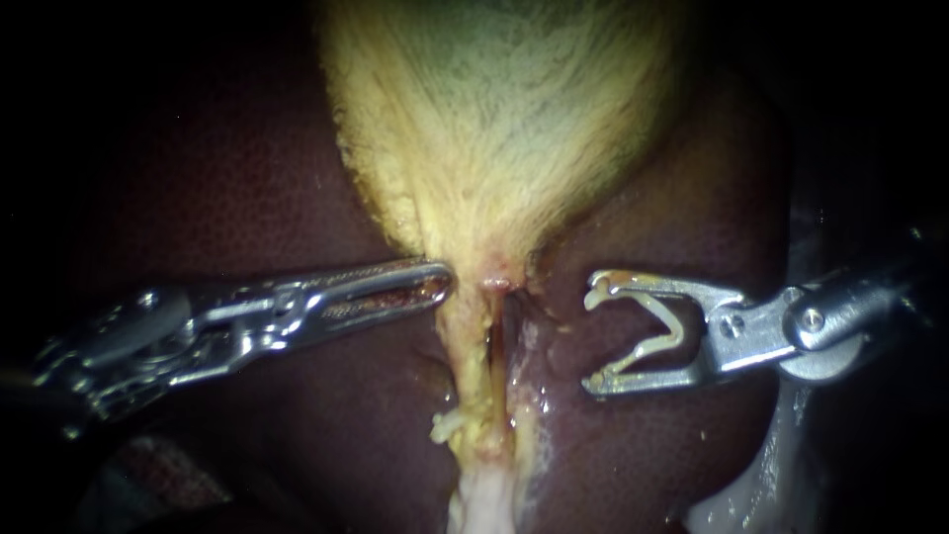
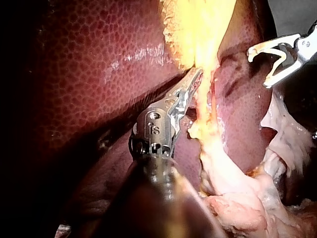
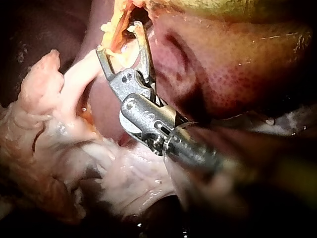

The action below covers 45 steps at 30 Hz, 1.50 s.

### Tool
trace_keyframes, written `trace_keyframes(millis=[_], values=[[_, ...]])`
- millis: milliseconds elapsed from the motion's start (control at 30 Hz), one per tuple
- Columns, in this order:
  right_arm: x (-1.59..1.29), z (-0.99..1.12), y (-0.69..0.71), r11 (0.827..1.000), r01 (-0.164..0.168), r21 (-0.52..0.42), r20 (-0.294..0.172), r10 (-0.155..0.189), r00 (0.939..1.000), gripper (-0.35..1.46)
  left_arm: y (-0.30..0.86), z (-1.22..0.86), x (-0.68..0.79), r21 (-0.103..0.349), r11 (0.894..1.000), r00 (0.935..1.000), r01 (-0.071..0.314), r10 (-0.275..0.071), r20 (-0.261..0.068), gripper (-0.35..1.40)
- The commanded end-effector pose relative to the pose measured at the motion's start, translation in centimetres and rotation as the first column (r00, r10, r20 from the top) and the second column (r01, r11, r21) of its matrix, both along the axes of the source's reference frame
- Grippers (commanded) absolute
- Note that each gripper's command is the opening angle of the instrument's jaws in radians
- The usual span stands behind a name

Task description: Clipping second clip left tube

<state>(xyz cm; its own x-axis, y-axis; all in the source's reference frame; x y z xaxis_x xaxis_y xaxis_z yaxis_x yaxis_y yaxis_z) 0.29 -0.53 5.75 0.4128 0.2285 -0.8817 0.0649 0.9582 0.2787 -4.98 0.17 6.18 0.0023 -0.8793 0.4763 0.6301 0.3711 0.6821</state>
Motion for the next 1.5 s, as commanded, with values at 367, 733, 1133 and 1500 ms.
trace_keyframes(millis=[367,733,1133,1500], values=[[0.71,0.61,-0.56,0.995,0.021,0.093,-0.018,-0.019,0.9996,0.6,0.03,-0.32,0.47,0.005,1.0,0.9999,0.008,-0.008,-0.012,-0.35],[1.05,1.11,-0.64,0.993,0.019,0.117,0.031,-0.023,0.9993,0.6,-0.06,-0.47,0.58,0.003,1.0,0.9998,0.013,-0.013,-0.014,-0.35],[1.05,1.45,-0.62,0.992,0.049,0.117,0.115,-0.062,0.9914,0.59,-0.1,-0.64,0.55,-0.001,1.0,0.9997,0.024,-0.024,-0.008,-0.35],[1.4,1.49,-0.84,0.988,0.07,0.135,0.106,-0.084,0.9908,0.58,-0.07,-0.64,0.44,0.0,1.0,0.9995,0.029,-0.029,-0.011,-0.35]])
